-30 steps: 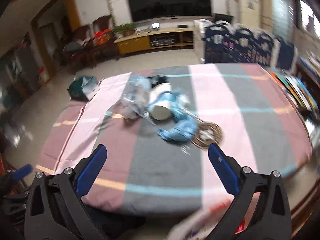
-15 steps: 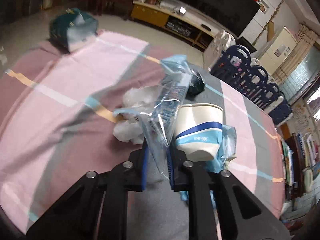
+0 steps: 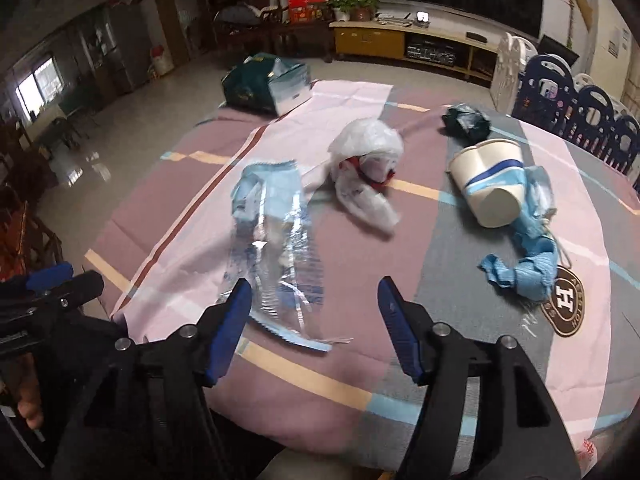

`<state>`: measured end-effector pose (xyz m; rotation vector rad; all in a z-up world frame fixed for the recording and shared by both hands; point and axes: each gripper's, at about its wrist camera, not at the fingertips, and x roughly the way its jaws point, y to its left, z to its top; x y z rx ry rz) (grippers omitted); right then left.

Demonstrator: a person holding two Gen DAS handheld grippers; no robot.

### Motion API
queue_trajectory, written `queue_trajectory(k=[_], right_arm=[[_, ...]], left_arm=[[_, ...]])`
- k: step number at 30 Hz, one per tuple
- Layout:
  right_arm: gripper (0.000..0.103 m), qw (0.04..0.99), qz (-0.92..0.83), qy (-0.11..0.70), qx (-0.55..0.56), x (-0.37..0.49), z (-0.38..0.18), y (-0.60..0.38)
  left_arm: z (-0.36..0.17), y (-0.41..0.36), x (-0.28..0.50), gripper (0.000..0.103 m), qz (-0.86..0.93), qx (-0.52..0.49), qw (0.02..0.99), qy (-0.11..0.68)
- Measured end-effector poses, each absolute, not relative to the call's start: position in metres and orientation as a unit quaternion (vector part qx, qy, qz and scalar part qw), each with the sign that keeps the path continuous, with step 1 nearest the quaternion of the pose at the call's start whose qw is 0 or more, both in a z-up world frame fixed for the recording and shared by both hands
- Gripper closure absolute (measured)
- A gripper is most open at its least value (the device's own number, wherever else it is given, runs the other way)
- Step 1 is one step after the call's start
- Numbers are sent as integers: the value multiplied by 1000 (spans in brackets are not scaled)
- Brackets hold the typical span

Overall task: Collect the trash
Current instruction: 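Move both grippers back over the table toward the clear plastic bag and blue cloth, then grasp the blue cloth with the right gripper while the left grasps the clear plastic bag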

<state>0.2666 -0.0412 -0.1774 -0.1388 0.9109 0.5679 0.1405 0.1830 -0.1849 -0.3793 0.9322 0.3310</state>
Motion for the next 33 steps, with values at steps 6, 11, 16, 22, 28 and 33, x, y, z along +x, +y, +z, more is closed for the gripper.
queue_trajectory(k=[6,11,16,22,28,33], right_arm=[[37,892,69,447,-5,331,-187,-134],[38,863,27,502,55,373,-225,-168],[67,861,79,500,51,356,-228,-153],[68,844,155,510,48,289,-219,-148],[68,850,148,506,-5,251,-217,-145],[66,862,134,488,-27,249,-205,-155]], left_arm=[[-194,186,144,11,155,-195,856,452],[-189,176,150,10,134,-196,860,452],[-185,161,168,10,109,-199,860,457],[-184,129,210,7,91,-198,857,467],[-208,90,250,7,105,-200,860,457],[-211,70,248,10,98,-164,889,416]])
